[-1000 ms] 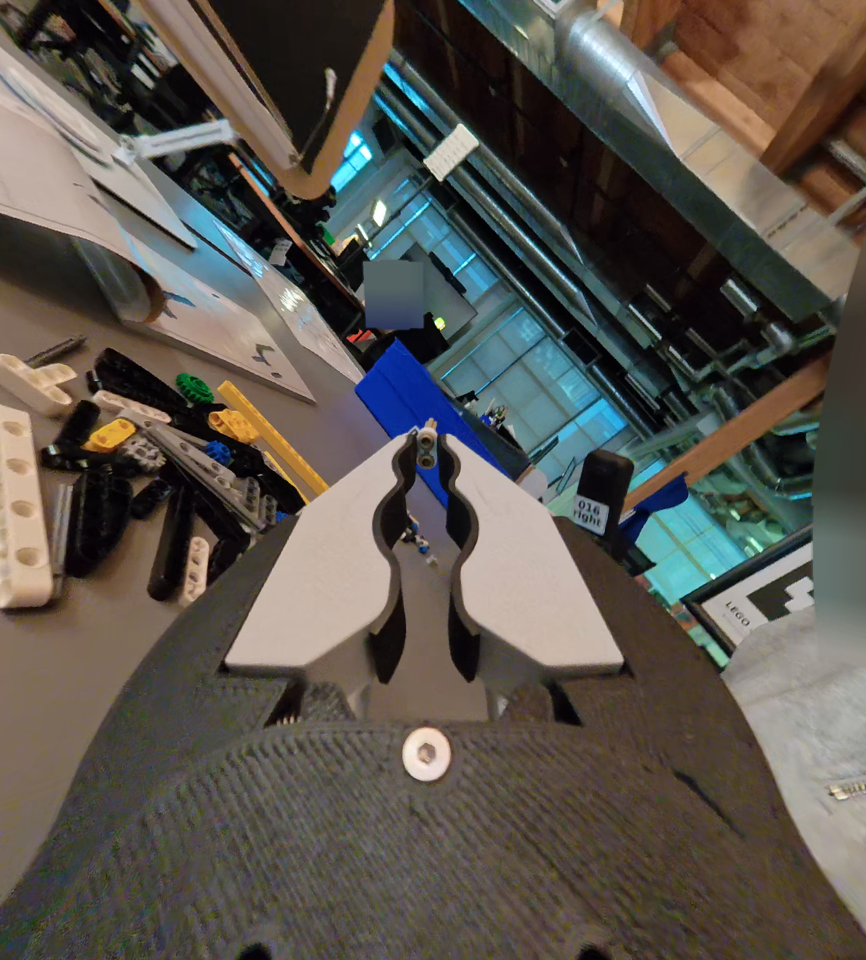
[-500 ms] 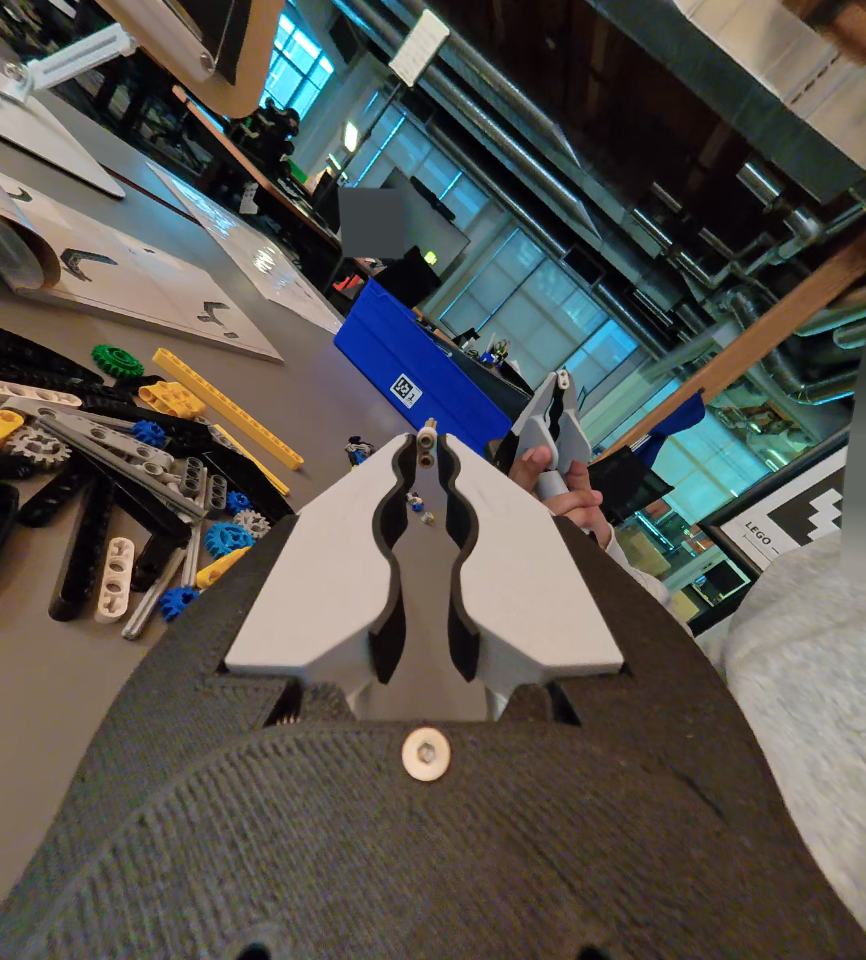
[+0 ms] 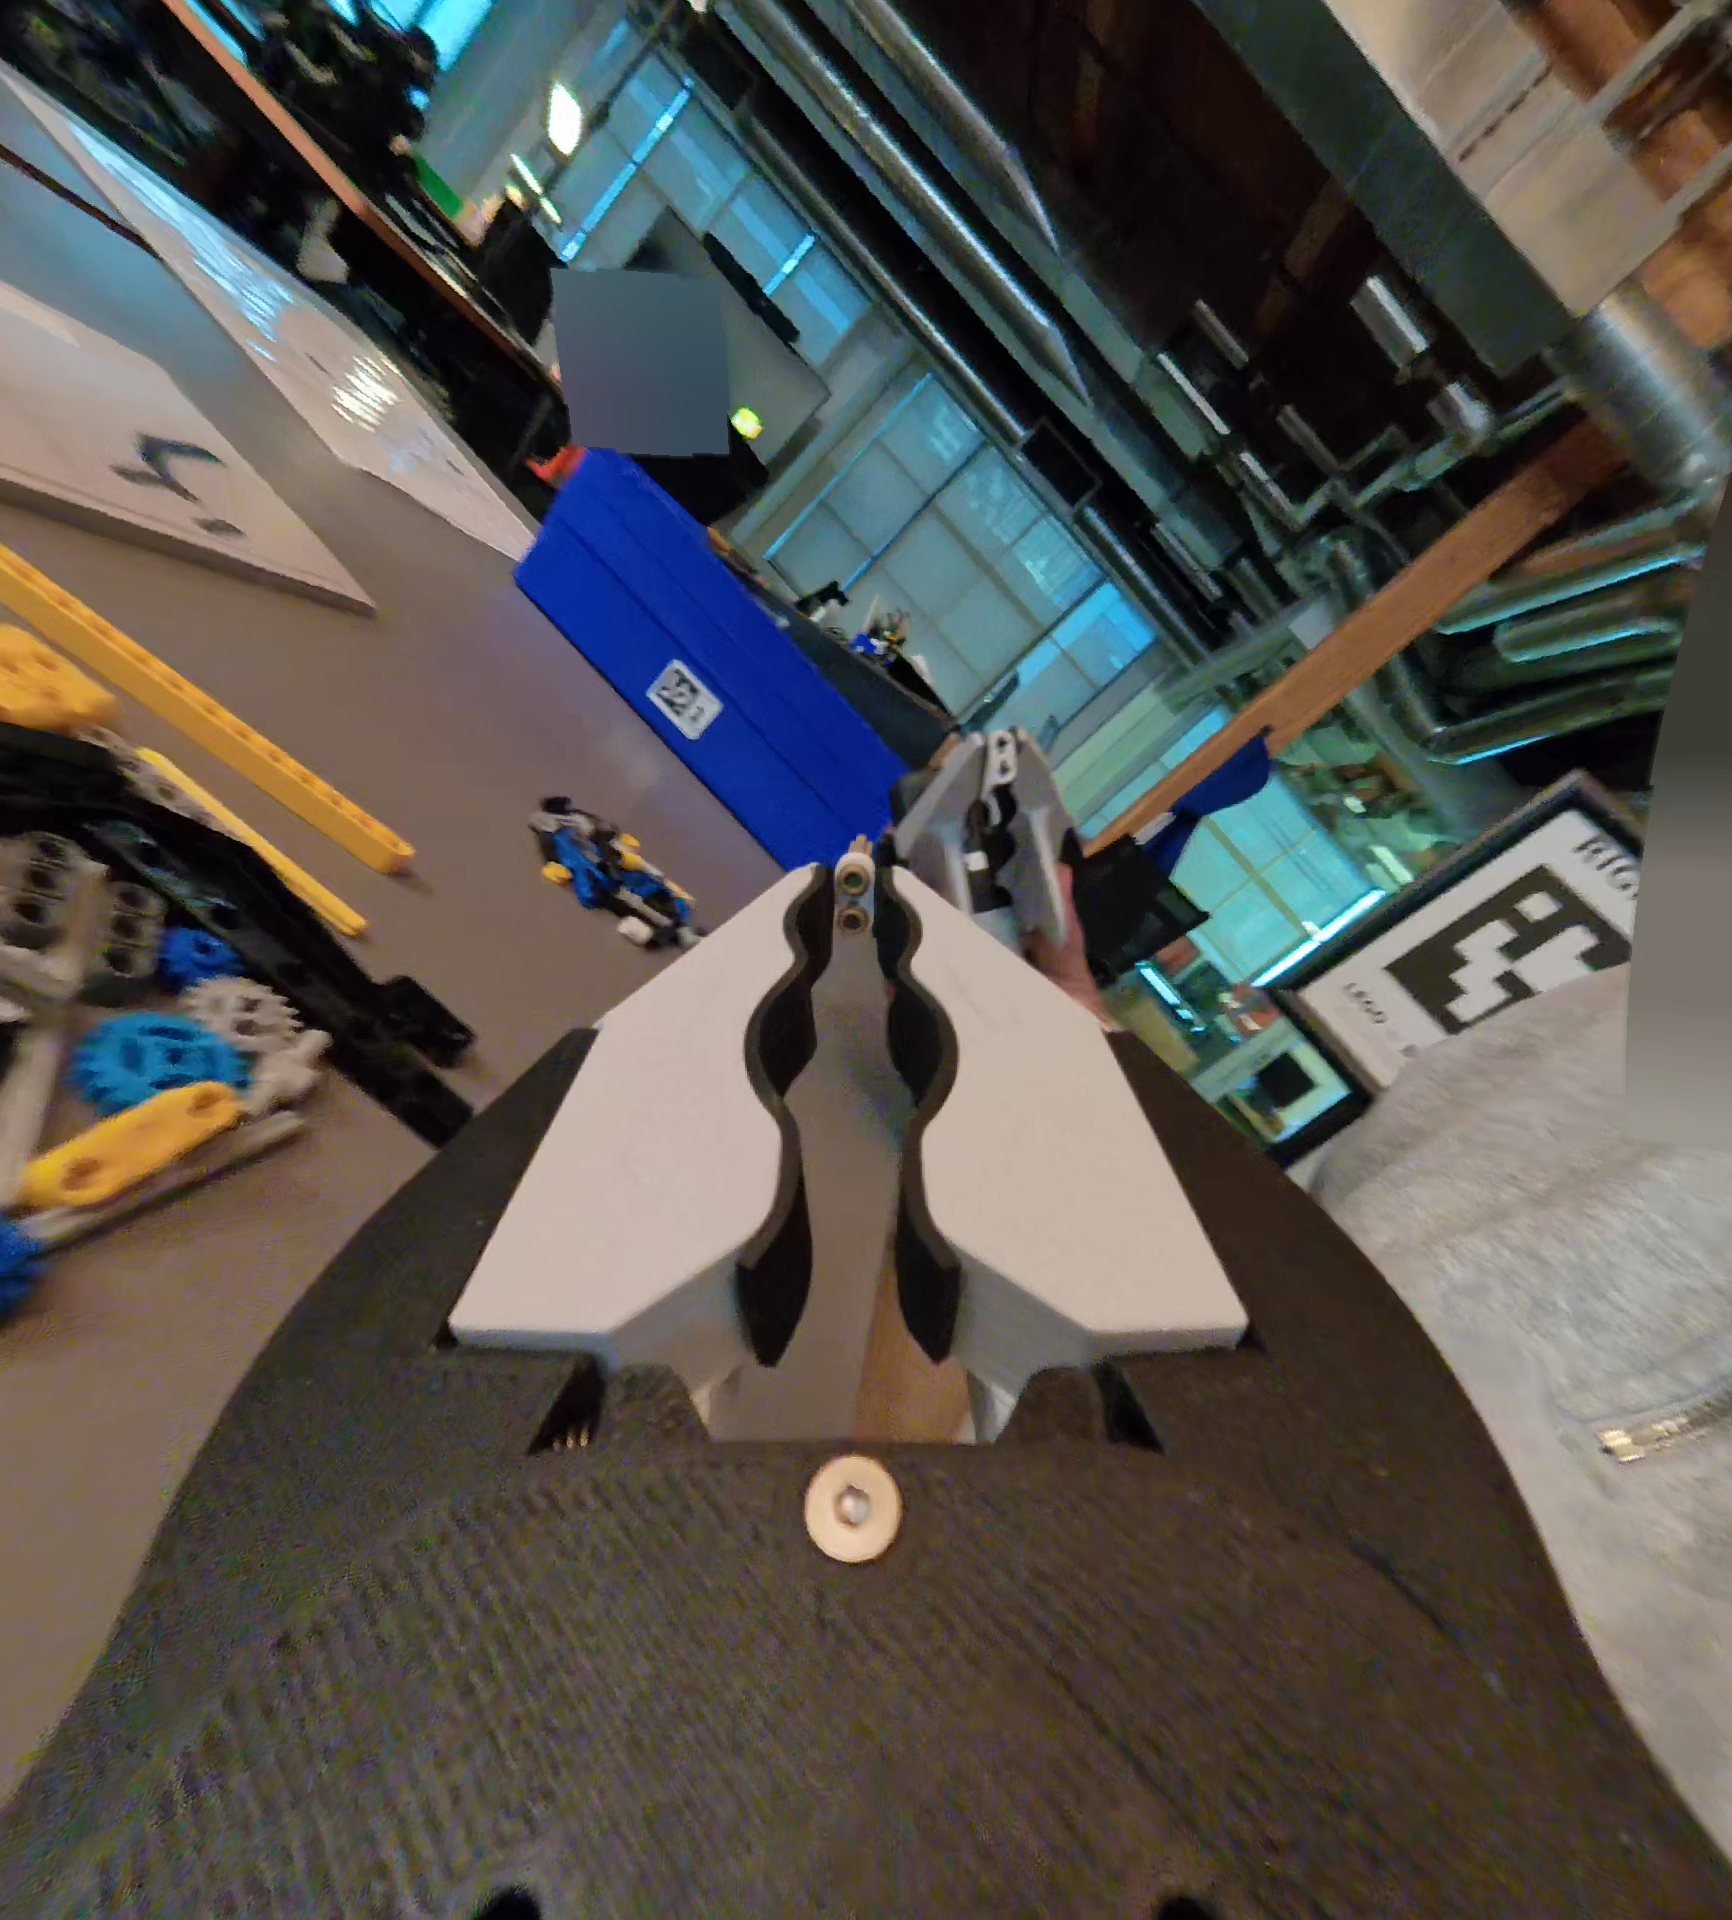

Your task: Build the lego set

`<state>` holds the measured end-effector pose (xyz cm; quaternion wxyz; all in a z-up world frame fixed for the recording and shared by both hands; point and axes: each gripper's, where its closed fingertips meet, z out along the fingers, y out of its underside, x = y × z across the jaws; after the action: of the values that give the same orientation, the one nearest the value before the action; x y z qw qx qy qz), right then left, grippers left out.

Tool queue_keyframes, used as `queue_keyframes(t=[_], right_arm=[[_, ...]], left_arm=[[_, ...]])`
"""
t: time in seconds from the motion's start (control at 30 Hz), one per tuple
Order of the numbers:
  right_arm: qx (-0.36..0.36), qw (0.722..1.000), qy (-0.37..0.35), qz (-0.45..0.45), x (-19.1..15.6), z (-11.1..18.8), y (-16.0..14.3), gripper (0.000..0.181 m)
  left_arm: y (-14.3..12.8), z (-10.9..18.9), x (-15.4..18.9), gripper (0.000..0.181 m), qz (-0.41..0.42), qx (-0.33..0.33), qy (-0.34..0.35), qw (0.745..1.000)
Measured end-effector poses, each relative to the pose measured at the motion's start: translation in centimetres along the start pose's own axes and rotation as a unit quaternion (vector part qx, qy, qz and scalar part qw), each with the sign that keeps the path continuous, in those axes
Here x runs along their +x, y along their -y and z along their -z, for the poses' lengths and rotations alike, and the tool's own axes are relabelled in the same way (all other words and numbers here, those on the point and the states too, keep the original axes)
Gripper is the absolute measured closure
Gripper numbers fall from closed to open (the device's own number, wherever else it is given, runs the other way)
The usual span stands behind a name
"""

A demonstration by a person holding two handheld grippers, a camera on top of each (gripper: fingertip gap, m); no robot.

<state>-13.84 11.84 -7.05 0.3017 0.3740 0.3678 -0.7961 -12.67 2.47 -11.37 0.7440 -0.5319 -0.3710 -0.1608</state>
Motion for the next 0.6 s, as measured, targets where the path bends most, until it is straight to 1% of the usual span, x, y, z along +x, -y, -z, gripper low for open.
queue_keyframes(t=[0.03,0.13,0.23,0.4,0.53,0.6], right_arm=[[-0.022,0.999,-0.016,0.016,0.3,-0.5,-1.0,0.177],[-0.066,0.994,-0.071,0.051,1.9,-1.7,-3.2,0.177],[-0.079,0.990,-0.101,0.050,3.0,-2.2,-4.4,0.177],[-0.065,0.992,-0.104,0.031,3.7,-2.7,-4.6,0.177],[-0.059,0.994,-0.089,0.024,3.5,-3.1,-5.0,0.177],[-0.057,0.995,-0.082,0.018,3.4,-3.2,-5.2,0.177]], left_arm=[[-0.3,-0.3,0.3,0.174,0.017,0.000,-0.012,1.000],[-0.6,-0.7,0.9,0.174,0.061,0.007,-0.035,0.998],[-0.8,-0.9,0.9,0.174,0.078,0.009,-0.035,0.996],[-1.1,-1.1,1.2,0.174,0.095,0.010,-0.044,0.994],[-0.8,-1.1,1.3,0.174,0.119,0.032,-0.053,0.991],[-0.9,-1.1,1.2,0.174,0.122,0.033,-0.048,0.991]])
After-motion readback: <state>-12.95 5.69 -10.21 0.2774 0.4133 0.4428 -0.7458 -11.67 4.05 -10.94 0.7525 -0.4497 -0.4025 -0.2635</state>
